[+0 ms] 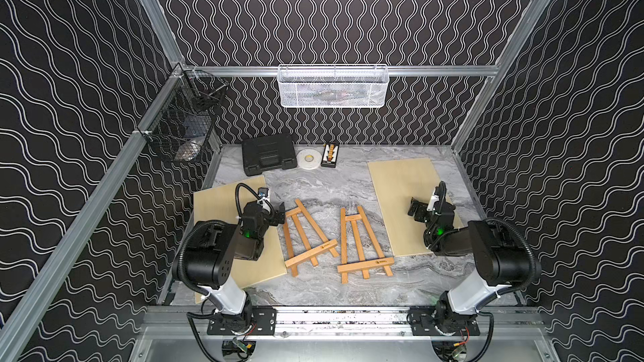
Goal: Assemble the easel
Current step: Pick up the easel at the center of the board.
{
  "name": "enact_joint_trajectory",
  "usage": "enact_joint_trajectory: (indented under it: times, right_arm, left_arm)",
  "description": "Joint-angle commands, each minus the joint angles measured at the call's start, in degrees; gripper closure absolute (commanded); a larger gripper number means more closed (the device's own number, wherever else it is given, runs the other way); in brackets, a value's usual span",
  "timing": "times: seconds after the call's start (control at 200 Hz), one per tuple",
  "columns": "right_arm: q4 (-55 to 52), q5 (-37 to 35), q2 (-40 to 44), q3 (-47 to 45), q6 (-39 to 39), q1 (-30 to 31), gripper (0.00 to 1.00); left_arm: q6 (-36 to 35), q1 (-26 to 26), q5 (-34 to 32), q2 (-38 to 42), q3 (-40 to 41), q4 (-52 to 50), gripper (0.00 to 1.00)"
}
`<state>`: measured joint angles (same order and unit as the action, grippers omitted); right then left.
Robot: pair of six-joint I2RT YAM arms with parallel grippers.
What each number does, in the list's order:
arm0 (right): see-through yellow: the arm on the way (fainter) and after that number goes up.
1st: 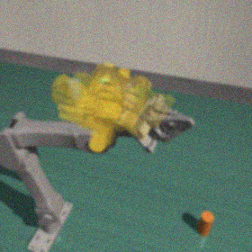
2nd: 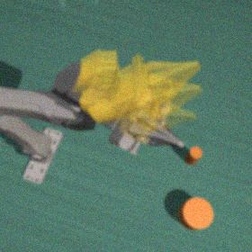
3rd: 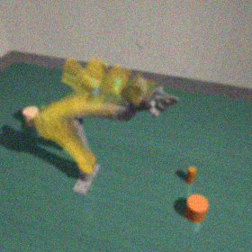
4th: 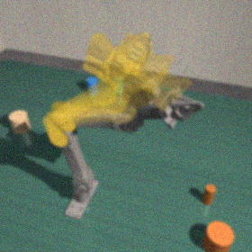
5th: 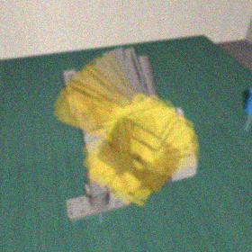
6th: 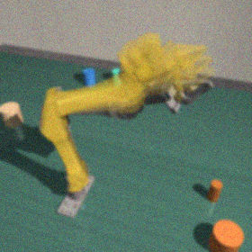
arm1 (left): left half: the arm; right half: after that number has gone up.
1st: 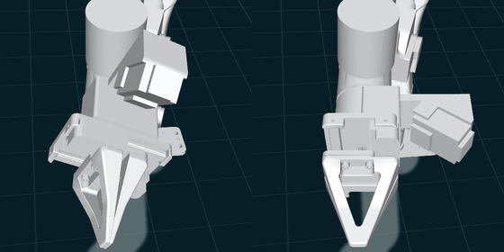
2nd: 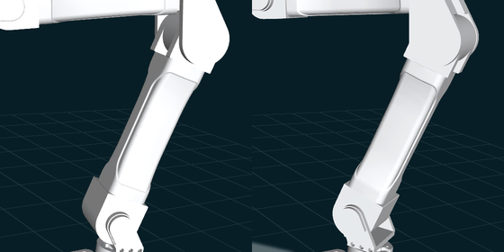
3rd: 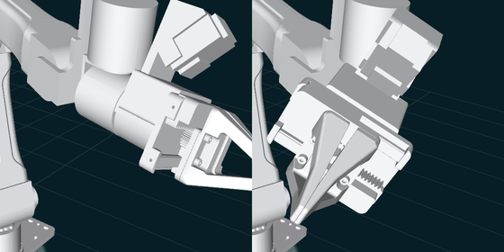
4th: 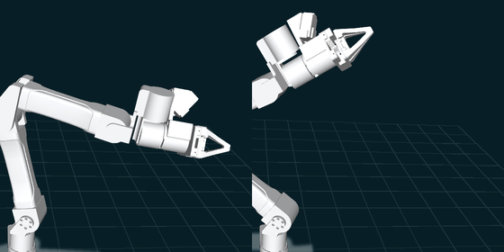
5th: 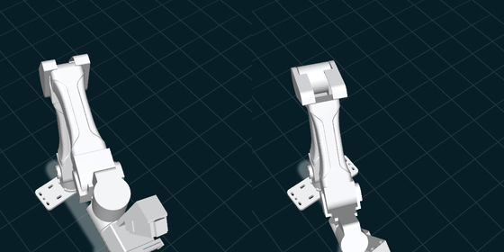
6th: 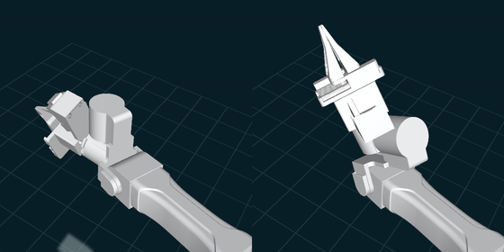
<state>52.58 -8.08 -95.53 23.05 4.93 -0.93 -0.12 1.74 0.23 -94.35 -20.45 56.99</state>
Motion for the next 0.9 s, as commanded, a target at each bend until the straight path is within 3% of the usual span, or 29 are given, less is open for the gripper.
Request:
enact_joint_trajectory:
  times: [0.0, 0.445, 0.656, 0.896]
  right_arm:
    - [3.0, 0.1, -0.1, 0.2, -0.3, 0.0, 0.00]
    - [3.3, -0.2, 0.1, -0.1, -0.3, 0.0, 0.00]
    - [6.0, -2.4, 3.5, -2.7, 0.3, 0.0, 0.00]
    - [-13.5, -2.1, 16.3, 2.2, 2.5, 0.1, 0.00]
  left_arm:
    - [-1.3, -0.2, 0.3, -0.2, -0.4, 2.4, 0.01]
    - [0.0, -0.2, -2.8, 0.2, -0.7, 1.5, 0.01]
    - [-0.4, -0.2, -1.9, 6.1, 0.1, -1.7, 0.01]
    - [1.3, -0.2, -0.2, 17.1, -3.9, -15.3, 0.01]
